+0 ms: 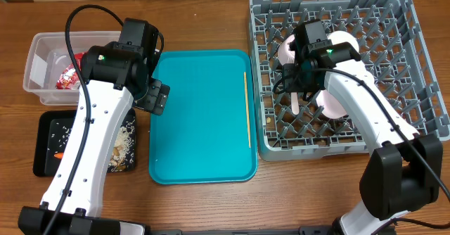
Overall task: Sort waste into correct bins and load items into the dishwasher
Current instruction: 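Lower the fork into the rack and open the right gripper, then move the right gripper back left over the wooden chopstick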
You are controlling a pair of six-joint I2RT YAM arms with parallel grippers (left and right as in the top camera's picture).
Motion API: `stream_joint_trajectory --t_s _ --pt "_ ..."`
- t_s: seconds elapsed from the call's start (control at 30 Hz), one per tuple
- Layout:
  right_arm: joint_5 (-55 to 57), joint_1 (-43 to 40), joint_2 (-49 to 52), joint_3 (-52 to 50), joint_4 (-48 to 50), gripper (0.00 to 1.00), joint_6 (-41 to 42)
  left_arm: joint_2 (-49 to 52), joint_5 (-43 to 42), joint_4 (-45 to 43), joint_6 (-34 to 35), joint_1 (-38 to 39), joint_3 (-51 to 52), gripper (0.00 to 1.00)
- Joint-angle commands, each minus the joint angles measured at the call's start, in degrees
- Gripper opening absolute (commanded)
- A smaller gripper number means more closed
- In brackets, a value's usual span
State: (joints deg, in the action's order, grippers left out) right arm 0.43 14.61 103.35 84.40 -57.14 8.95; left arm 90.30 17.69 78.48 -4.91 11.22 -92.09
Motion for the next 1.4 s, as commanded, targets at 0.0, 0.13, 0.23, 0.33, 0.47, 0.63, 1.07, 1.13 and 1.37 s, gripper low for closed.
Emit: stream_joint_trajectory --t_s 0.0,0.13,0.23,0.33,0.47,0.63,1.07,1.13,1.37 --pt "0.1 -0.2 -0.7 0.0 0.0 0.12 -0.5 -0.6 0.7 0.1 -0.9 0.0 -1.0 1.00" --pt "0.1 -0.2 -0.7 0.0 -0.1 0.26 -0.5 -0.6 0.7 0.1 -0.9 0.0 -1.0 1.00" --pt "0.1 -0.2 -0.7 0.0 -0.1 0.28 -0.5 -0.6 0.7 0.1 -0.9 0.0 -1.0 1.00" --pt "0.1 -0.2 -0.7 0.0 -0.1 0.29 -0.4 -0.6 0.7 0.1 -0.9 0.0 -1.0 1.00" --pt "0.1 -0.2 -0.7 0.1 0.4 0.29 -0.4 -0.6 0.7 0.1 -0.9 0.0 -1.0 1.00" --pt "-4.6 0.4 -2.1 4.4 -2.6 0.30 0.0 -0.6 0.7 0.1 -0.9 0.0 -1.0 1.00" --pt "-13.8 13.9 -6.1 8.6 -2.1 0.31 8.6 -0.6 0.7 0.1 -0.9 0.0 -1.0 1.00" --pt "-13.8 16.6 -5.0 8.6 -0.6 0.47 11.3 -0.6 0.7 0.1 -0.9 0.0 -1.0 1.00" --pt "-13.8 22.9 -1.7 8.6 2.1 0.86 13.8 -0.6 0.7 0.1 -0.9 0.0 -1.0 1.00"
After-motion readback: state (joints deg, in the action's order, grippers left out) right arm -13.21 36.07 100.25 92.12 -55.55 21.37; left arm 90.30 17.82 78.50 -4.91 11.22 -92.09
